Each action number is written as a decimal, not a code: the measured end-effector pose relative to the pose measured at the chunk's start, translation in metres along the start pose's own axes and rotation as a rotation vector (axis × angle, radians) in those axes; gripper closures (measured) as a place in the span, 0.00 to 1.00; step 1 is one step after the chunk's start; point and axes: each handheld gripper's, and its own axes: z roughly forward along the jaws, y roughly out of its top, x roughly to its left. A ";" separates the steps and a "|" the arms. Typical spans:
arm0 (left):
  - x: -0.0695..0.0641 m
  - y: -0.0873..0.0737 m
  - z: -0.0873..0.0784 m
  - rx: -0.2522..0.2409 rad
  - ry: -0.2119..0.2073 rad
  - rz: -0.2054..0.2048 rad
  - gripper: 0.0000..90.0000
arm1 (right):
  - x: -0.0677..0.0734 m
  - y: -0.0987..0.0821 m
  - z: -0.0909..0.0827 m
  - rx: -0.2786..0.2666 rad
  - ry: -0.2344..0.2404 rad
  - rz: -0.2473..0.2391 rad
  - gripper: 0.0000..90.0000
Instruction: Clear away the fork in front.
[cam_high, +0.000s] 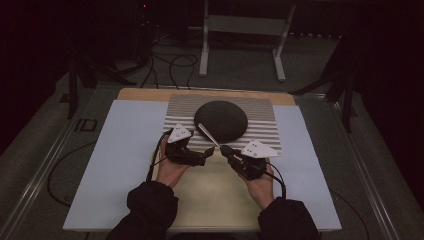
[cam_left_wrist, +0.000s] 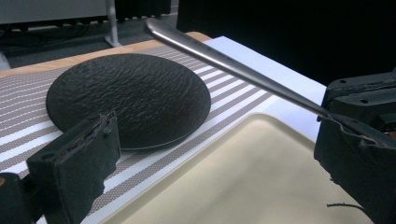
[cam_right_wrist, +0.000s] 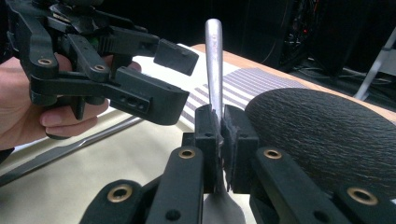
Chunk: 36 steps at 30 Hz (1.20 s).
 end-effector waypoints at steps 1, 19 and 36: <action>0.000 0.000 0.001 0.002 -0.002 -0.001 0.01 | 0.000 0.000 0.000 -0.001 0.000 -0.002 0.95; 0.003 0.003 0.003 -0.030 -0.117 -0.134 0.30 | 0.004 -0.004 0.005 0.008 0.024 -0.017 0.95; 0.000 0.001 0.009 -0.071 -0.247 -0.237 0.85 | 0.004 -0.009 0.009 0.020 0.001 -0.023 0.96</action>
